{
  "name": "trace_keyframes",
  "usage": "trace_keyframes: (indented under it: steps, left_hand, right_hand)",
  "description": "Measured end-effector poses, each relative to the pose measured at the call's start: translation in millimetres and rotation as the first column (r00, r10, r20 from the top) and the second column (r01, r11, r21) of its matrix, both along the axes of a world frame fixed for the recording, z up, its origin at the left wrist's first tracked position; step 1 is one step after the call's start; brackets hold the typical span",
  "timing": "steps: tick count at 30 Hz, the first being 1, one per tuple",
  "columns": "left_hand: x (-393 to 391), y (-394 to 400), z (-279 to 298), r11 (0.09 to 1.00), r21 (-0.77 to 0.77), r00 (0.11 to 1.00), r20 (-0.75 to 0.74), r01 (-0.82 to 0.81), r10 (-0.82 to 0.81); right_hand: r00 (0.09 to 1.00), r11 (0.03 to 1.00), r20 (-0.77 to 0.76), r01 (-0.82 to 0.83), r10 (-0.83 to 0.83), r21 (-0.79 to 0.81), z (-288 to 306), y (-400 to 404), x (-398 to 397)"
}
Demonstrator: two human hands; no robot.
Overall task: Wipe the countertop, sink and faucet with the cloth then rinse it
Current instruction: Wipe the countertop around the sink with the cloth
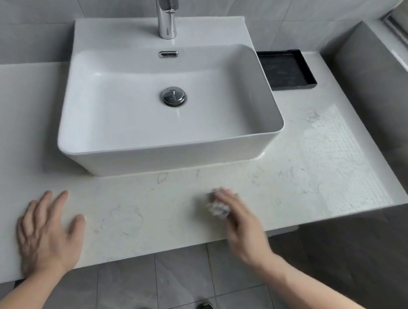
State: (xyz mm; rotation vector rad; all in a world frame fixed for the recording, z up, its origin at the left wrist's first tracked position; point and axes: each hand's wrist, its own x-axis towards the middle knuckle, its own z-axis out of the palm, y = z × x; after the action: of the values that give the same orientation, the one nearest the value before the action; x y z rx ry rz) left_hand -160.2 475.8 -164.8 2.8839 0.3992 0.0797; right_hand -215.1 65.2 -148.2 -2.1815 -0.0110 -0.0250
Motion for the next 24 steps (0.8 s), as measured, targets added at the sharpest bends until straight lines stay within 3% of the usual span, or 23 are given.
trace_keyframes:
  steps: [2, 4, 7, 9, 14, 19, 24]
  left_hand:
    - [0, 0, 1, 1.0, -0.002, 1.0, -0.011, -0.004, 0.004]
    - [0, 0, 2, 1.0, -0.003, 1.0, -0.016, -0.006, 0.006]
    - [-1, 0, 2, 1.0, 0.004, 1.0, -0.011, -0.002, 0.002]
    - [-1, 0, 2, 1.0, 0.007, 1.0, -0.013, -0.001, 0.002]
    - [0, 1, 2, 1.0, 0.019, 1.0, -0.028, 0.007, -0.007]
    - [-1, 4, -1, 0.999, 0.024, 0.999, -0.024, 0.022, -0.021]
    - [-2, 7, -3, 1.0, 0.012, 1.0, -0.009, 0.018, -0.017]
  right_hand:
    - [0.979, 0.979, -0.003, 0.203, -0.203, -0.006, 8, -47, 20]
    - [0.935, 0.923, -0.026, 0.346, -0.355, -0.171, 12, -100, 42]
    - [0.905, 0.801, -0.052, 0.346, -0.423, -0.489, 3, -159, 60]
    - [0.884, 0.751, -0.099, 0.323, -0.456, -0.576, -6, -163, 59]
    - [0.838, 0.729, -0.121, 0.381, -0.532, -0.568, -14, -82, 56]
    - [0.915, 0.797, -0.065, 0.311, -0.399, -0.518, -19, 48, 48]
    - [0.998, 0.92, -0.006, -0.06, 0.062, -0.386, -18, 205, 19]
